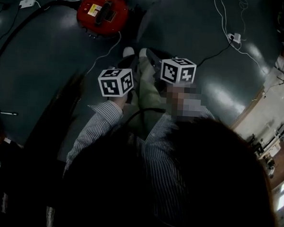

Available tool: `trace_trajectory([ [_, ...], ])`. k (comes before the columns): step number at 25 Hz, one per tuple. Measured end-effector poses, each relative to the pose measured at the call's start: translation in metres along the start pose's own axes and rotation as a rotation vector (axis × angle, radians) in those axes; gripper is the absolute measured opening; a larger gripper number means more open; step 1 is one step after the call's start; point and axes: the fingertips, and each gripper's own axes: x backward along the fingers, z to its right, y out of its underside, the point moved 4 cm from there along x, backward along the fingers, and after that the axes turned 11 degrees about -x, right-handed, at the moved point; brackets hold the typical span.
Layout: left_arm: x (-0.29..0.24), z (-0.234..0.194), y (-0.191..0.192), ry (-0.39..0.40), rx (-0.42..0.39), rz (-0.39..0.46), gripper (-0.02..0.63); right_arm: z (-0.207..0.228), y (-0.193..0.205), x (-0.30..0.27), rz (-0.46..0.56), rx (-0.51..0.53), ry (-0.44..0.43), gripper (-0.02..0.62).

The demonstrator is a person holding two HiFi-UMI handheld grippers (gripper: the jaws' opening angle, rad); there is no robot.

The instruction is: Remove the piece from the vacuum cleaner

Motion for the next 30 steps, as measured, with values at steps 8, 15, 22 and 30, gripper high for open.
trace_trajectory([
  [8, -0.067, -0.054, 0.032, -0.045, 0.069, 0.02, 0.006, 0.075, 0.003, -0.08, -0.06, -0.051, 0.018, 0.005],
  [15, -0.102, -0.082, 0.06, -0.045, 0.131, 0.015, 0.006, 0.111, 0.007, -0.129, -0.02, -0.137, 0.022, 0.049],
  [22, -0.117, -0.092, 0.064, -0.033, 0.171, 0.027, 0.006, 0.126, -0.015, -0.167, 0.03, -0.188, 0.077, 0.14],
  [30, -0.108, -0.101, 0.064, -0.059, 0.186, 0.018, 0.006, 0.131, -0.015, -0.173, 0.025, -0.194, 0.15, 0.029],
])
